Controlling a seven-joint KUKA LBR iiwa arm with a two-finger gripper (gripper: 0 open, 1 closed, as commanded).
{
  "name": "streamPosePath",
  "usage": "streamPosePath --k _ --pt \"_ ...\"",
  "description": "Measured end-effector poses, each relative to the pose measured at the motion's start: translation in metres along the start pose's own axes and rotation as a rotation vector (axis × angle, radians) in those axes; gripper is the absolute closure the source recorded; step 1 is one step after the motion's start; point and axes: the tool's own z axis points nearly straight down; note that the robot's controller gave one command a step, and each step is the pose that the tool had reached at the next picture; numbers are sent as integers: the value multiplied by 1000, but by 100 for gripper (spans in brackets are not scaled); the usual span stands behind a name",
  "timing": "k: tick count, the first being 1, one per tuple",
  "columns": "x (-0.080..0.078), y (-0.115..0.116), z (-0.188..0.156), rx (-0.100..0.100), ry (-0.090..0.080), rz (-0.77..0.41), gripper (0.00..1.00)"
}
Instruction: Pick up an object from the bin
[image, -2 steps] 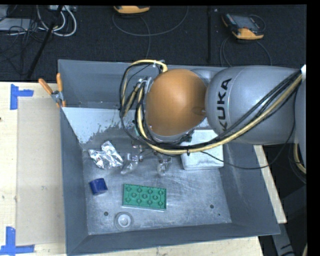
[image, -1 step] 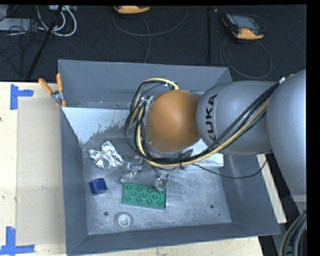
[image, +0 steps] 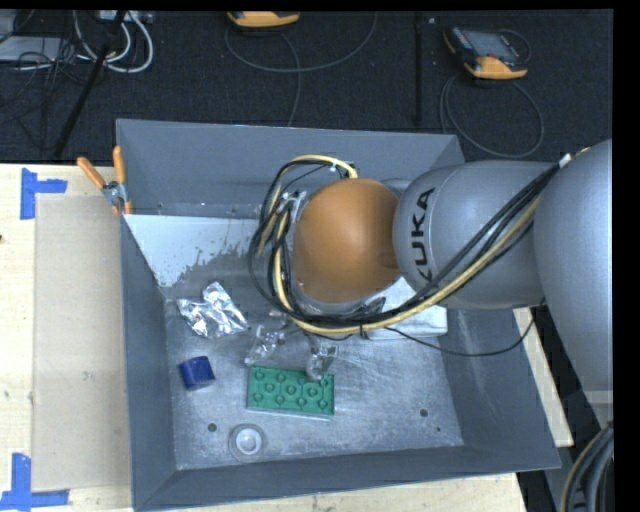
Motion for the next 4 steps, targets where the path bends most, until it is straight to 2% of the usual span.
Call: streamPosePath --k 1,2,3,4 --pt "27 -42 -81 12 -3 -12 100" --pt "42 -8 -69 -3 2 -31 100" --pt "42 -9 -97 4 -2 -37 100" --pt "64 -27 -140 6 -1 -45 100"
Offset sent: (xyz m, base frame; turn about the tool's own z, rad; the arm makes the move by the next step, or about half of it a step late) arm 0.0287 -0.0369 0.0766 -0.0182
